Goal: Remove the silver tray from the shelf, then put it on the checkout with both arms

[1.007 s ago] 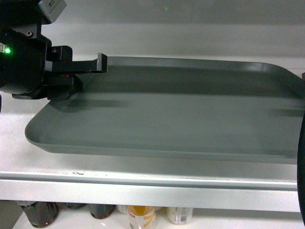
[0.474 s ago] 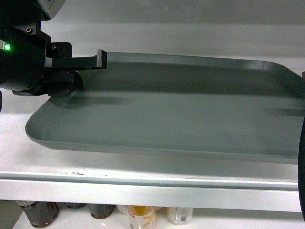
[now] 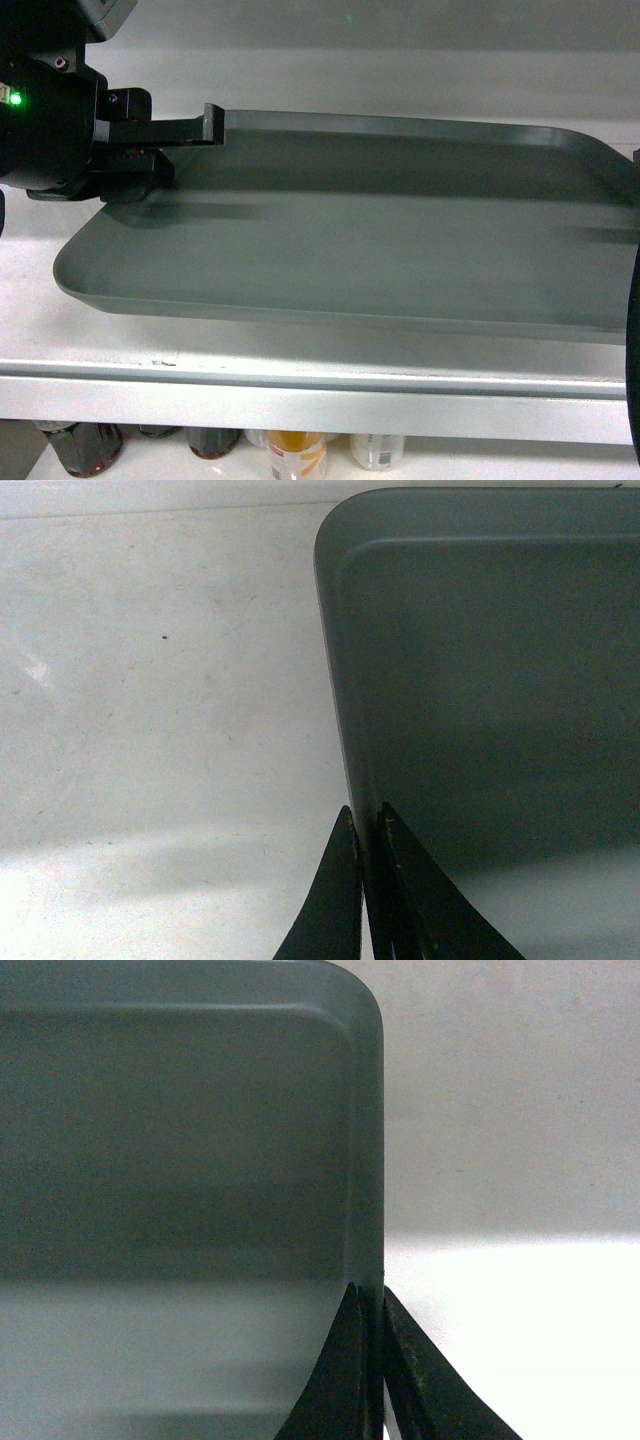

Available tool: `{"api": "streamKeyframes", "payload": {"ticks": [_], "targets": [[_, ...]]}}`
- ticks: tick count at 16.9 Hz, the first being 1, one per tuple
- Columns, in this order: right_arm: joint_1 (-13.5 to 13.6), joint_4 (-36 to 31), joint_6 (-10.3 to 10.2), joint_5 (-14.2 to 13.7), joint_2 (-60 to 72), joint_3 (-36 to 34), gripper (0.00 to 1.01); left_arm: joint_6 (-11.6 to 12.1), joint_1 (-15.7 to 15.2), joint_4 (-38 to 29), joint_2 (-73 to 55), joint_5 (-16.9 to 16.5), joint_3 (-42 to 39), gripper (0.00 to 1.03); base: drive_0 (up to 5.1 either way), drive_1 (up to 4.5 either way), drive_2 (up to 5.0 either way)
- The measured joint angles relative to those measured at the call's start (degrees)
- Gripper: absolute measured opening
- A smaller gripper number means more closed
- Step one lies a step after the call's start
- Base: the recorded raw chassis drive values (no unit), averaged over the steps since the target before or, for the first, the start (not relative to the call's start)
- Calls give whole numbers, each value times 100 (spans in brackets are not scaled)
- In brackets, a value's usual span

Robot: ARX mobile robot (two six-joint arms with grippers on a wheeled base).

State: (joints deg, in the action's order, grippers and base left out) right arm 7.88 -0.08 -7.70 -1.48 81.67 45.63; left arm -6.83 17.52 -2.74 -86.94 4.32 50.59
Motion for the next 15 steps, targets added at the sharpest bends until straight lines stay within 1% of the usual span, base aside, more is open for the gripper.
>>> {"api": "streamKeyframes", "payload": {"ticks": [10,12,15], "targets": [[0,0,0,0,0,0,3,0,0,0,0,0,0,3,0,-11,10],[0,-20,0,0,0,15,3,0,0,-2,0,4,0,3,-1,-188,186],[2,-39,2,2,0,70,3,0,-11,-22,0,15,0,3,-6,-414,402]]}}
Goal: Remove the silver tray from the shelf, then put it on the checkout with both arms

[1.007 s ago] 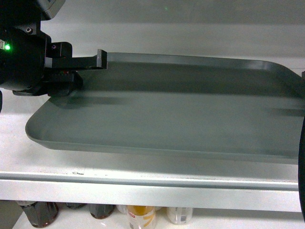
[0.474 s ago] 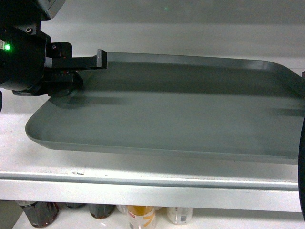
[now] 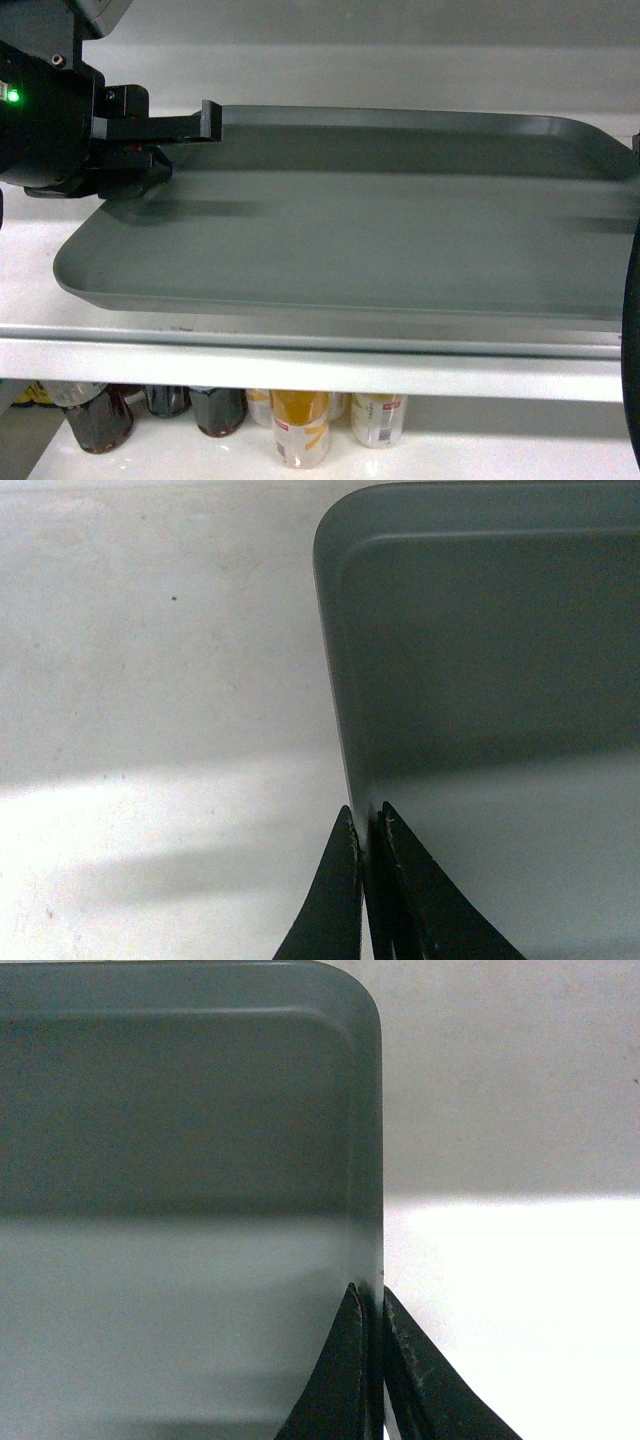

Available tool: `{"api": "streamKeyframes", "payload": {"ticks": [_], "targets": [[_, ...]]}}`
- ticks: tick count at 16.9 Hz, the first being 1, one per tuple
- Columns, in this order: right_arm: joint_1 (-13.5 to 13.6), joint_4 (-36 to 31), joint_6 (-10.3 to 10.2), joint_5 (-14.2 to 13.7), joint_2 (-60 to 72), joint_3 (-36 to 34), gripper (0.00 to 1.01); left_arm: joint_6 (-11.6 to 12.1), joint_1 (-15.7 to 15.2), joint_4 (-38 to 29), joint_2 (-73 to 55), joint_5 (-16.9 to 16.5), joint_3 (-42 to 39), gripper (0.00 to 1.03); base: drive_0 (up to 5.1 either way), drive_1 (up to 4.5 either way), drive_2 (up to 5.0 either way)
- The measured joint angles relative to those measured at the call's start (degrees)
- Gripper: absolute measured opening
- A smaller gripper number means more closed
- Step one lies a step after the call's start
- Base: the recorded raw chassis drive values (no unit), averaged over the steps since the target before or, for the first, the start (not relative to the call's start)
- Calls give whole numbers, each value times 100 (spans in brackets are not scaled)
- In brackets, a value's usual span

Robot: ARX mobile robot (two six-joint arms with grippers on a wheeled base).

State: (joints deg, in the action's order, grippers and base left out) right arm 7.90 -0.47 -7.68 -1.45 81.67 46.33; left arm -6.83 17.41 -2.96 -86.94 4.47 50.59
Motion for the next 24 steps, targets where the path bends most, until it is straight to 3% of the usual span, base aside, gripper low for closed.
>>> {"api": "streamKeyframes", "payload": {"ticks": [24], "targets": [[2,26,0,13,4,22,3,0,-4,26,22,9,0,3,9,-416,433]]}}
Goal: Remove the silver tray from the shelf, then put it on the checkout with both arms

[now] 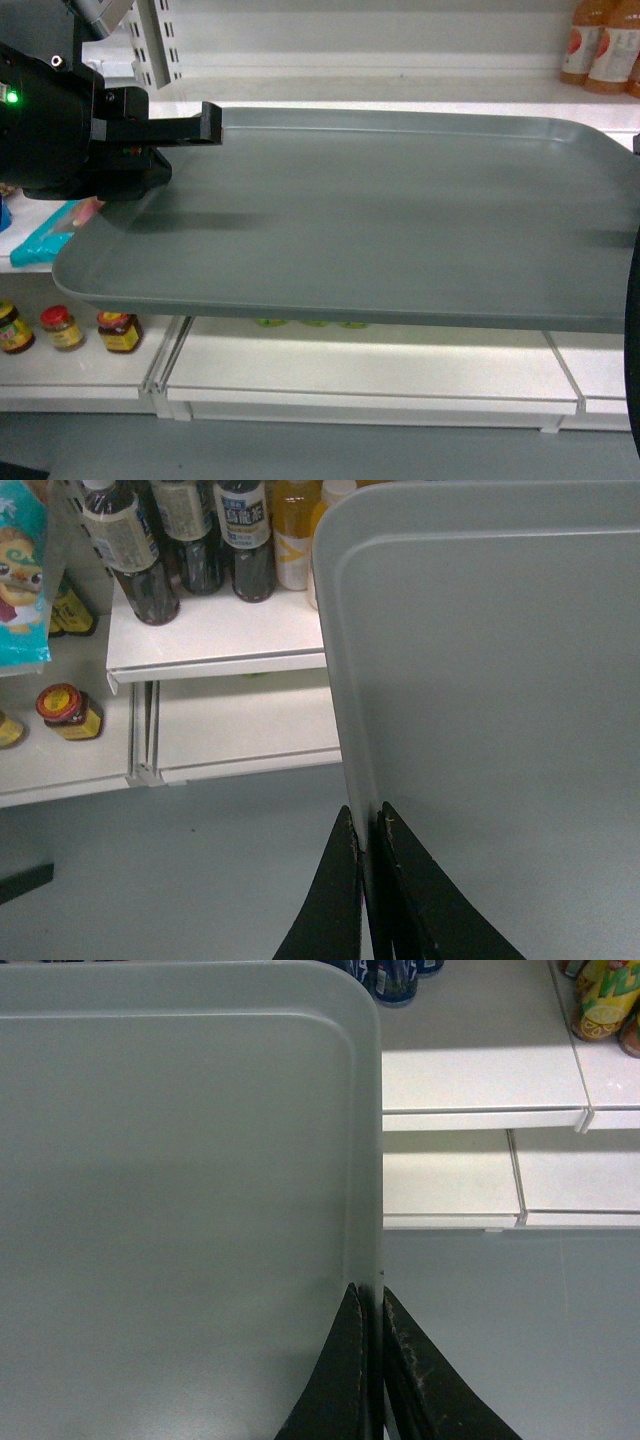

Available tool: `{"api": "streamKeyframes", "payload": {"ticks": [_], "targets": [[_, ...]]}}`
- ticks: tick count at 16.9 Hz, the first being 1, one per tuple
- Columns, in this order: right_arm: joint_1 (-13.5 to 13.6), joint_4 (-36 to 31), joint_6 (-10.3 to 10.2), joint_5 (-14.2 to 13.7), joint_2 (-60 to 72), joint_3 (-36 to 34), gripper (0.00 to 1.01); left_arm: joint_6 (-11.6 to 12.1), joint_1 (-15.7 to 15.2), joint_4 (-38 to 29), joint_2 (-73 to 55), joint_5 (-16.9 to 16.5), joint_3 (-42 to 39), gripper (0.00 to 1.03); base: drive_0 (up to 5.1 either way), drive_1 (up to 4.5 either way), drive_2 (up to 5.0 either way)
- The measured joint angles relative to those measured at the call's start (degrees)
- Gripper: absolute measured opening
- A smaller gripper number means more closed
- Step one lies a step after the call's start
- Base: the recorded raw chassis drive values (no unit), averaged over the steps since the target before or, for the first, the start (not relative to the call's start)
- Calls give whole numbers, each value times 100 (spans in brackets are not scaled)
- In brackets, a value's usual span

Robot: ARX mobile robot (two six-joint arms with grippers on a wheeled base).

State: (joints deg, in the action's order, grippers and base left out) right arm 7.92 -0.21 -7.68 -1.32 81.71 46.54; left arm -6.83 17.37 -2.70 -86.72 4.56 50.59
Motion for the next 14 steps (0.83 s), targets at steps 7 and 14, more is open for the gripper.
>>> {"api": "streamKeyframes", "payload": {"ticks": [7,14], "targets": [[-4,11,0,0,9,0,3,0,4,11,9,-2,4,3,7,-417,431],[-4,-15,0,2,33,0,3,2,0,7,0,0,11,3,8,-416,432]]}}
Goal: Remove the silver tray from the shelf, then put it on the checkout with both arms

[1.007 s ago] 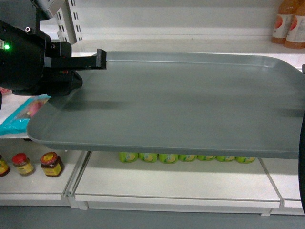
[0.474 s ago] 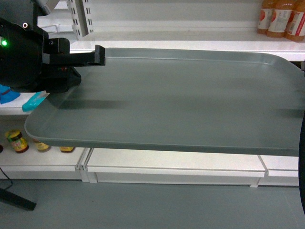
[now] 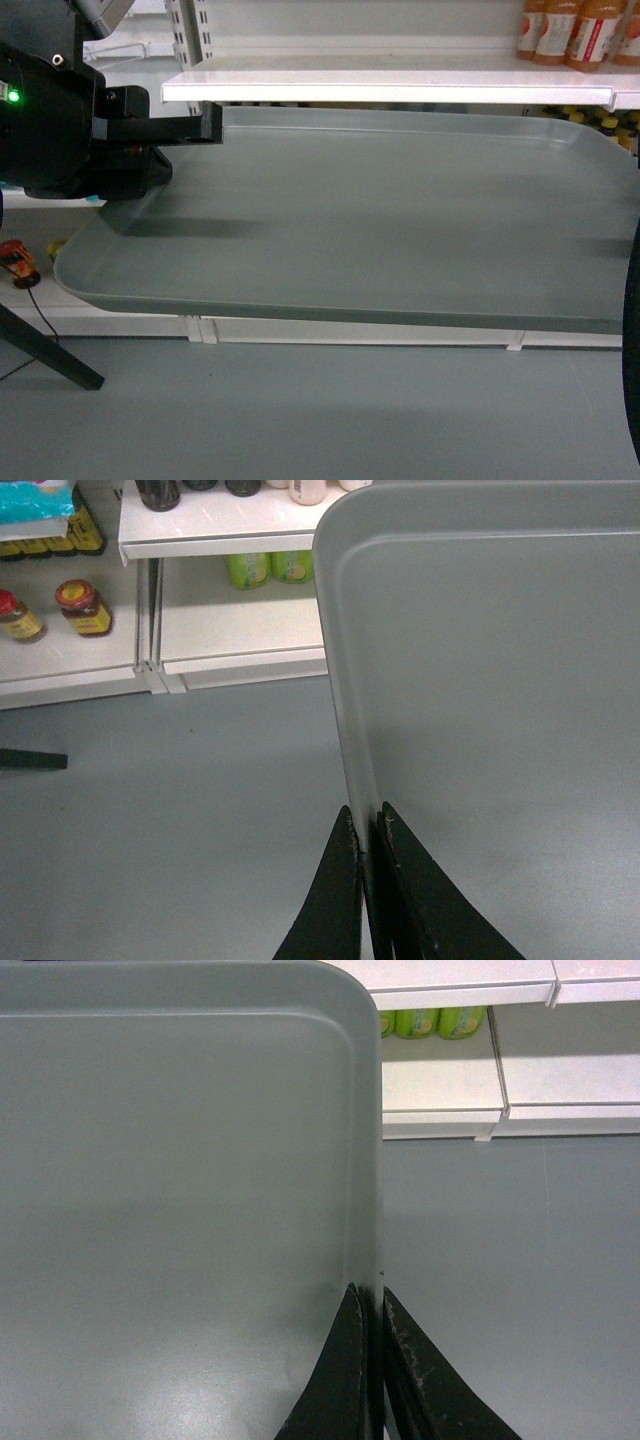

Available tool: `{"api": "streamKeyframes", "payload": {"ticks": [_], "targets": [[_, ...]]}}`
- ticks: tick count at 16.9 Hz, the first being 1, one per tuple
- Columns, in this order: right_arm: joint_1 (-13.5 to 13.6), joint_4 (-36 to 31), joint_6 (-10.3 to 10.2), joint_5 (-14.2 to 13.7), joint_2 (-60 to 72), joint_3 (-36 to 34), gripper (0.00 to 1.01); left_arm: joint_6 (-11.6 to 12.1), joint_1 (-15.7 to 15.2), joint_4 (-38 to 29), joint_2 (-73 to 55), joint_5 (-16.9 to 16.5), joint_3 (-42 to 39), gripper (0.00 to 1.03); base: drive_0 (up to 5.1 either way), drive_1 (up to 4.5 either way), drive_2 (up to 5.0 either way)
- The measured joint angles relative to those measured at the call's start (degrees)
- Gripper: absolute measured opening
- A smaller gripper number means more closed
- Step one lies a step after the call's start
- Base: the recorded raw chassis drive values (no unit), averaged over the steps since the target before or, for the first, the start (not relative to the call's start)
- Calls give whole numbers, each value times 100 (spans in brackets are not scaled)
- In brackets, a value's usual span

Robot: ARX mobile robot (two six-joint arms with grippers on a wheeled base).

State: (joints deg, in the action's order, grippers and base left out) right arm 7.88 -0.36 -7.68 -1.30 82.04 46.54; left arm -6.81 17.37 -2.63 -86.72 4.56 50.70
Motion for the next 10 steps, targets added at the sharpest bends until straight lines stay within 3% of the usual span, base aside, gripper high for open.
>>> {"api": "streamKeyframes", "payload": {"ticks": [10], "targets": [[2,2,0,2,0,2,3,0,0,2,9,9,0,3,12,-412,437]]}}
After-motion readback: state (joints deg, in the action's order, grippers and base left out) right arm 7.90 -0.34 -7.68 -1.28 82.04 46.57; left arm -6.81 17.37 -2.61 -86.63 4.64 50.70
